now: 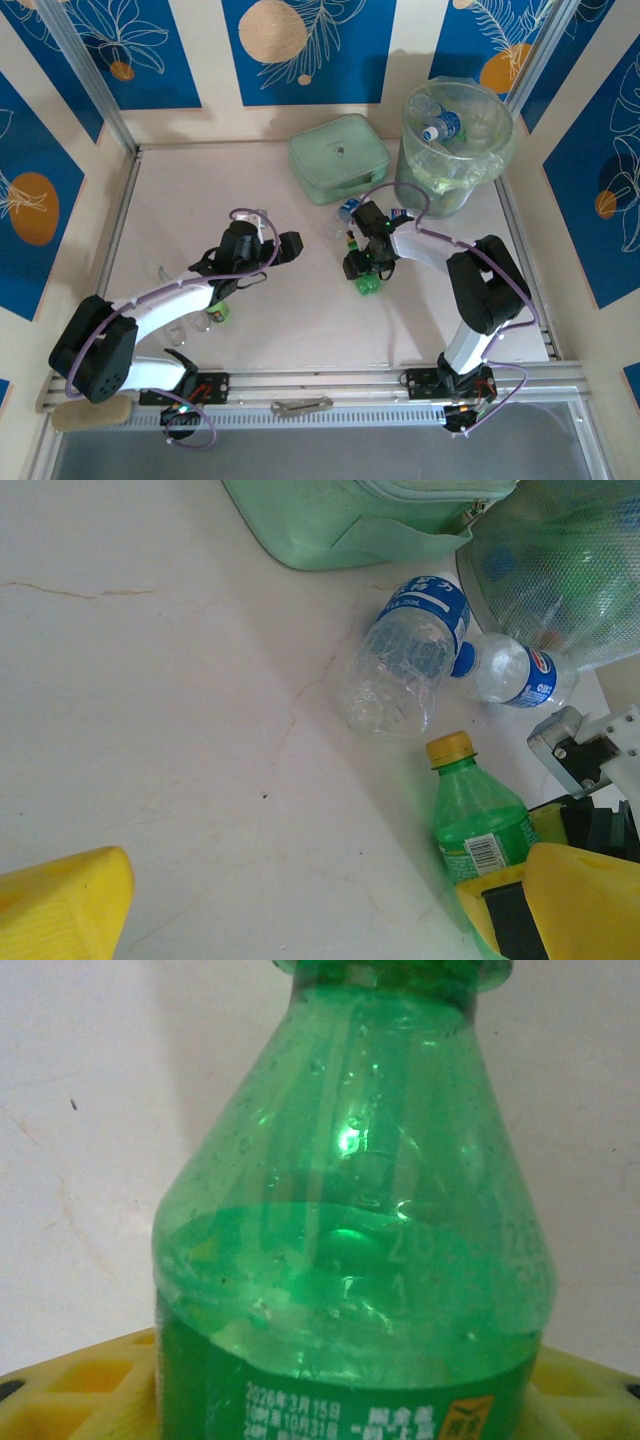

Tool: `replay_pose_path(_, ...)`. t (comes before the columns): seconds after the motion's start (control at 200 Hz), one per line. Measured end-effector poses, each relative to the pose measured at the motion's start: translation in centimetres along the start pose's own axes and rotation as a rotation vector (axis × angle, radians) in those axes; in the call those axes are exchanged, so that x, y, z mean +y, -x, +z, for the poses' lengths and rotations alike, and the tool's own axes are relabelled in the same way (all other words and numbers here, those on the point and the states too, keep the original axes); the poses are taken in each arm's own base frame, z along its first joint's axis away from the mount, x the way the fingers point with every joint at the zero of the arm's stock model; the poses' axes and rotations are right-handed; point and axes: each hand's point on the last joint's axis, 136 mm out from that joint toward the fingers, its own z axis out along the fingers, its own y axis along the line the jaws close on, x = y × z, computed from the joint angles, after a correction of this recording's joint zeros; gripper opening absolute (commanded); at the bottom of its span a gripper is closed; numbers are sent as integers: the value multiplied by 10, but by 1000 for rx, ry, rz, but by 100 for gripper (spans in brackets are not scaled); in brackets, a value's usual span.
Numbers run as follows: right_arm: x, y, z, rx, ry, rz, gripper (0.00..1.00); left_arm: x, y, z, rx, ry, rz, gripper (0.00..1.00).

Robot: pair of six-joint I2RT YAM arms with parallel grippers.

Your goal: Put the plastic bottles in the bin

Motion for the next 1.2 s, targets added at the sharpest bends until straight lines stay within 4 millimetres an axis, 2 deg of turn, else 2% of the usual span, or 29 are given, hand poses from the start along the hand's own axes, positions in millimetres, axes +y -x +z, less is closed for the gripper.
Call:
replay_pose_path(0.11,4,4,-10,-26,19,5,59,1,-1,0,3,2,-3,99)
replay_pose_path(0.245,15,19,-46,-133,97,19,58,2,-2,0,5,5,-7,99)
replay_pose_path(0.355,19,43,-94,-286,185,54,55,2,-2,0,2,2,-7,99)
replay_pose_path(0.56,10,94,-190,-595,324,152,55,0,0,1,-8,-7,-6,99)
replay_pose_path(0.78,-7,130,-285,-872,346,179,55,1,-1,1,-6,-6,-5,99)
replay_pose_path(0.89,-31,143,-328,-1001,290,207,54,1,-1,0,-7,-6,8,99)
replay_pose_path(0.97,-60,149,-350,-1078,219,257,54,0,0,-1,-10,-7,18,99)
replay_pose_path(1.085,-104,153,-368,-1135,119,340,54,-1,2,-5,-18,-12,21,99)
replay_pose_path(1.201,-146,161,-375,-1159,37,421,54,-1,1,-7,-15,-9,21,99)
